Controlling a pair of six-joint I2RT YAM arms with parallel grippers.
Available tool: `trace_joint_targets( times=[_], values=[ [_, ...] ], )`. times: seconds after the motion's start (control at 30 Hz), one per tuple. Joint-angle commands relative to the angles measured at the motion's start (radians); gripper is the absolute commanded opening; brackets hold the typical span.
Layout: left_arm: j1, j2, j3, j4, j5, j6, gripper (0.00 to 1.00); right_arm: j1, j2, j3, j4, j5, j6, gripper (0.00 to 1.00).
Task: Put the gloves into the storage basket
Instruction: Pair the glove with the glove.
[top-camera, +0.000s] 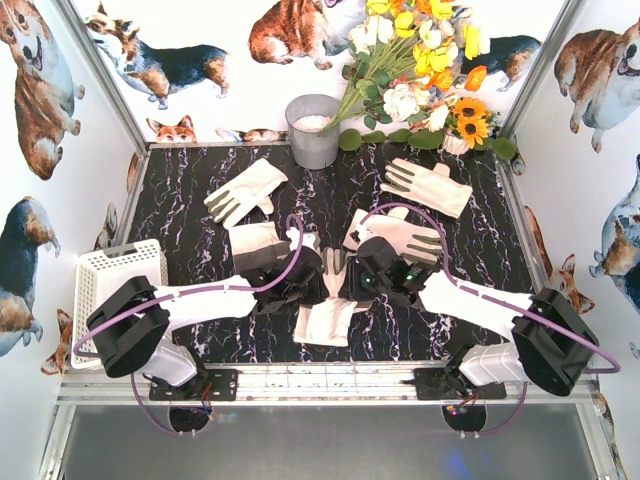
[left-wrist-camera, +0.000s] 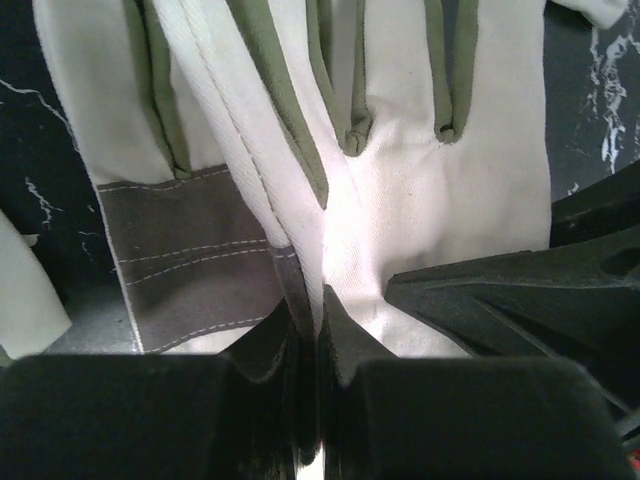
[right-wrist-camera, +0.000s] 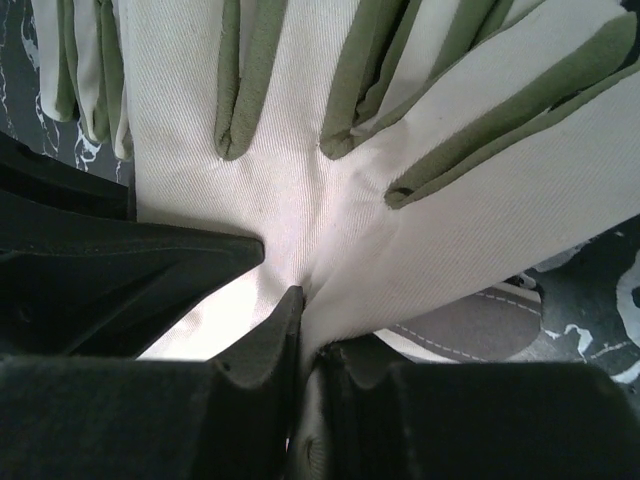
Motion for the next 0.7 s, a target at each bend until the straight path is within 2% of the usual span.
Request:
trace_joint_targets(
  times=[0.0,0.23,0.67],
  values=[
    [0.032,0.03,-0.026,-0.102,-0.214,0.059,0.0,0.004,0.022,0.006,-0.043,0.007,-0.026,0.0],
    [0.035,0.072,0.036,-0.165,-0.282,0.101,0.0,0.007,0.079,-0.003,0.002,0.011,-0.004,0.0],
    [0.035,0.136,-0.026,-0.094,-0.221,0.066,0.0,0.01,0.192,-0.028,0.057,0.018,-0.024,0.0]
  ],
)
